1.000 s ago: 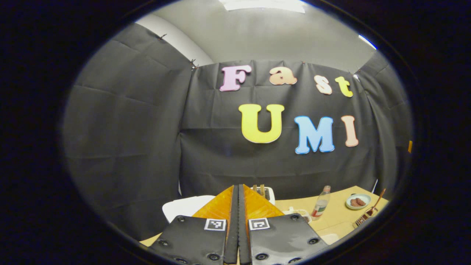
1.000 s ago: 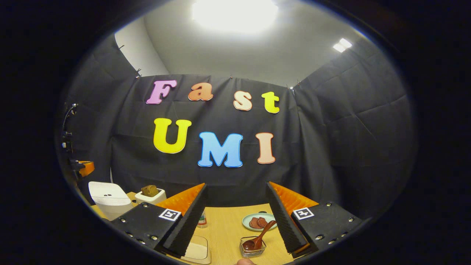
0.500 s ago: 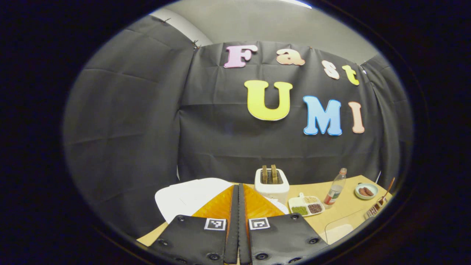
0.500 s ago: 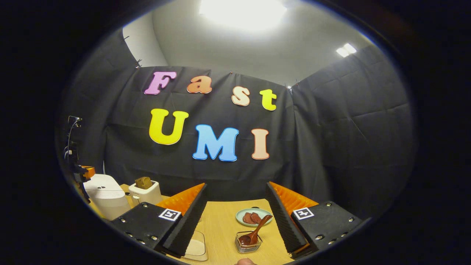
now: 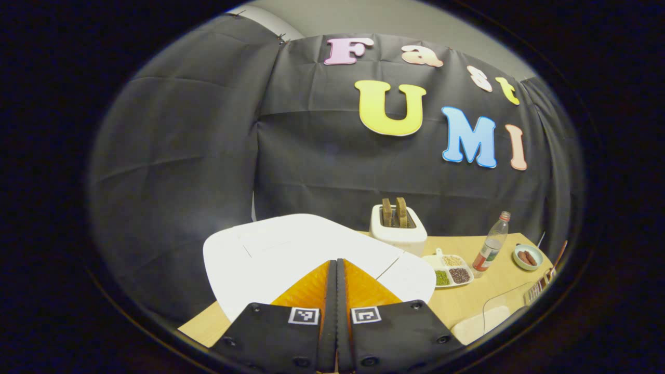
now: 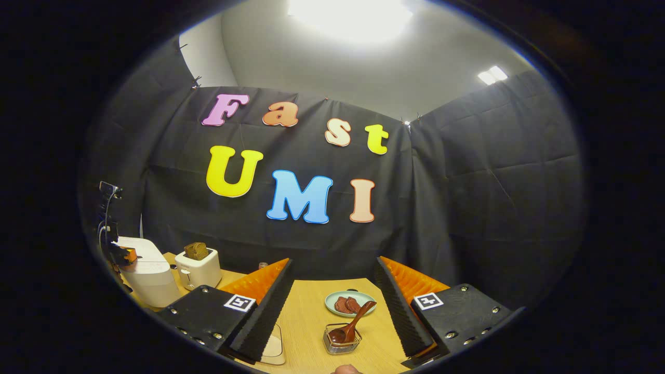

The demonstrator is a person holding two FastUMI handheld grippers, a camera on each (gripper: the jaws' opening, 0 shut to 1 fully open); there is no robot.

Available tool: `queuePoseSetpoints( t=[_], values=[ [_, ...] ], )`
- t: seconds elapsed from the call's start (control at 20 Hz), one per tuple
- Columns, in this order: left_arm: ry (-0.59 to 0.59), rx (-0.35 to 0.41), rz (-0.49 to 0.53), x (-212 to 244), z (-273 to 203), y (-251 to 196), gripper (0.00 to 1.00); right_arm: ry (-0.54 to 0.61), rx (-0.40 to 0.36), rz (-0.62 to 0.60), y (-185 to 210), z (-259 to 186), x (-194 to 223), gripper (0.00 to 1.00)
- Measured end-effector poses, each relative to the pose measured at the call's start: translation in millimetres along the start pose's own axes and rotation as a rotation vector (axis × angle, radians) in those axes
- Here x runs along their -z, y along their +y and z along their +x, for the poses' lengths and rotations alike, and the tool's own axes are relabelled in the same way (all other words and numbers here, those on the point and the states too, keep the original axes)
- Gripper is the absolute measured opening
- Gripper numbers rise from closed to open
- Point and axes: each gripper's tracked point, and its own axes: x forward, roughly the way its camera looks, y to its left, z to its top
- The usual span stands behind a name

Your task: Close the left gripper, press the button to open the rice cooker; take a wooden spoon from the chopstick holder with the right hand, scoop a spoonful of rice and pour it into the rice cooker, then put the wooden spoon back into the chopstick holder.

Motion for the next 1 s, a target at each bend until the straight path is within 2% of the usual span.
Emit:
queuePoseSetpoints(
  t=[0.2,0.35,0.45,0.5,0.55,0.6,0.65,0.7,1.0],
  values=[
    [-0.025,-0.013,0.032,-0.8,-0.5,-0.9,0.09,-0.017,-0.022,-0.025,5.3,-1.6,-5.1,0.95],
    [-0.021,-0.008,-0.034,1.8,1.3,-1.6,0.1,-0.019,-0.031,-0.012,6.1,-2.5,-4.8,0.95],
    [0.003,-0.011,-0.028,1.4,-1.6,1.5,0.09,-0.019,-0.037,0.01,5.5,-2.5,-4.4,0.95],
    [0.009,-0.018,-0.017,-0.3,-0.3,0.3,0.06,-0.019,-0.04,0.017,5.2,-1.5,-4.7,0.95],
    [0.019,-0.028,-0.01,-1.3,-2.6,0.5,0.09,-0.022,-0.043,0.021,4.3,-0.7,-5.4,0.95],
    [0.013,-0.036,-0.012,-6.7,-5.1,0.0,0.12,-0.026,-0.047,0.024,3.3,-1.0,-7.3,0.95],
    [-0.005,-0.044,-0.014,-15.2,-8.7,1.1,0.06,-0.031,-0.051,0.024,1.2,0.1,-7.9,0.95],
    [-0.026,-0.051,-0.007,-23.9,-12.6,2.3,0.09,-0.036,-0.055,0.025,-0.6,1.1,-8.9,0.95],
    [-0.141,-0.122,0.077,-83.4,-32.2,12.4,0.09,-0.061,-0.074,0.045,-16.6,7.4,-14.2,0.95]
  ],
)
